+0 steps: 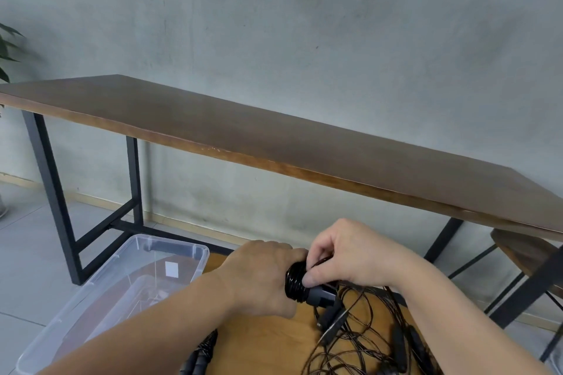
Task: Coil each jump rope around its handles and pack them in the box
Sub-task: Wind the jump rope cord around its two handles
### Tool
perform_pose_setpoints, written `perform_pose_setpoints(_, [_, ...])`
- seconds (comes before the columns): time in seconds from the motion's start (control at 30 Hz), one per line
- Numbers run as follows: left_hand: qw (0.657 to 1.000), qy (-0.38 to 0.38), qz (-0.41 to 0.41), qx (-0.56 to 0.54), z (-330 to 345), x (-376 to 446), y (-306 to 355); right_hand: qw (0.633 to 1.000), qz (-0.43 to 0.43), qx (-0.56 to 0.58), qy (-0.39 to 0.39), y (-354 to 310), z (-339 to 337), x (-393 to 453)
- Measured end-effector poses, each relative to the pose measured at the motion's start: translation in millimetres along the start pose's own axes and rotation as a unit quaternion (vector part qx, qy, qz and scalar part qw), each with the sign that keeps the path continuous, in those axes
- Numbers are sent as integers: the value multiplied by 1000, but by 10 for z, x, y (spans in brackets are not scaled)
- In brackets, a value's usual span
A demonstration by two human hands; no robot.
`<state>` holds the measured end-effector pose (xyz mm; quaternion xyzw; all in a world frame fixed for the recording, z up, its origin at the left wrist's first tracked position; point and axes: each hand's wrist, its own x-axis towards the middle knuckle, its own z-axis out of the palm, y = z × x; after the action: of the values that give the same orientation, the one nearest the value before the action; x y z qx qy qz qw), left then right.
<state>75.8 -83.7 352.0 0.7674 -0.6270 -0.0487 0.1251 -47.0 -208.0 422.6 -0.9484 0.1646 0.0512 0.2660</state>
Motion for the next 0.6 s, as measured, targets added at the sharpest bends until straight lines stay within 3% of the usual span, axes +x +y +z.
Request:
perform_pose_setpoints(0.23, [989, -55, 14, -134, -67, -65, 58, 977, 11, 212, -1, 349, -38, 86])
perform_pose_setpoints(0.47, [960, -18, 5, -278, -54, -28, 11, 871, 6, 490, 37, 602, 385, 215])
perform_pose_setpoints(0.6, [946, -3, -14, -323, 12, -33, -8, 834, 39, 544, 84, 572, 602, 232])
